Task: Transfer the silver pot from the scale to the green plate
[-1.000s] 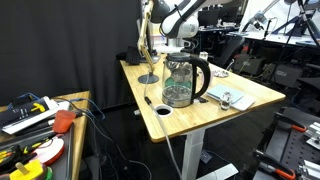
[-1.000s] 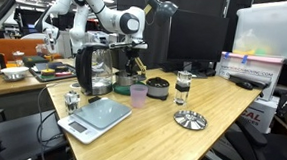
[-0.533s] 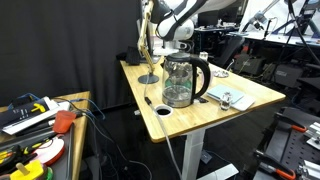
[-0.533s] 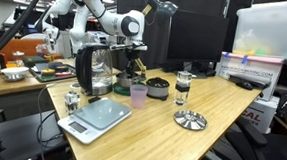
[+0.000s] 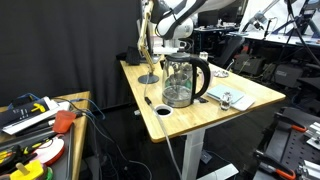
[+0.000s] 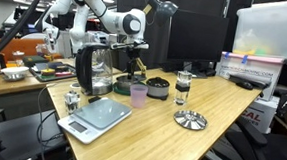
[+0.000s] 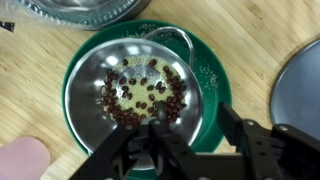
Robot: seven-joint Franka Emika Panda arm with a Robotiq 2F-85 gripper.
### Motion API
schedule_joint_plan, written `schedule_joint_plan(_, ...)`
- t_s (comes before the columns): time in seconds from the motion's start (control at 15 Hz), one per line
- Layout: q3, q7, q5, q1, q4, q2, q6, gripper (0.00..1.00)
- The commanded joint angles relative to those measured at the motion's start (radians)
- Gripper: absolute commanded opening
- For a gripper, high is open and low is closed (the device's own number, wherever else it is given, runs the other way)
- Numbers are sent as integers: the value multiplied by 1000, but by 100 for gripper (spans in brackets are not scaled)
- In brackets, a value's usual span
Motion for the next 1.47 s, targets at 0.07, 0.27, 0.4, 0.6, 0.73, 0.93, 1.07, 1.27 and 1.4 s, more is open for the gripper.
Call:
schedule_joint_plan(0.07,-12,-32,-10,3,-26,-27,-8,93)
schedule_joint_plan(0.27,-11,-85,-10,-3,-73,-70,15,100)
schedule_joint_plan(0.4,-16,-109,-7,-6,-102,-100,26,100)
schedule_joint_plan(0.6,-28,-131,-9,-5,-171,-153,39,100)
schedule_joint_plan(0.73,-34,-146,-8,-5,-242,-205,59,100)
schedule_joint_plan(0.93,-47,-171,-6,-13,-371,-299,95,100)
schedule_joint_plan(1.07,-60,-184,-1,-23,-465,-367,119,100)
schedule_joint_plan(1.27,-78,-220,9,-50,-643,-500,148,100)
schedule_joint_plan(1.4,-79,-275,25,-75,-768,-601,142,100)
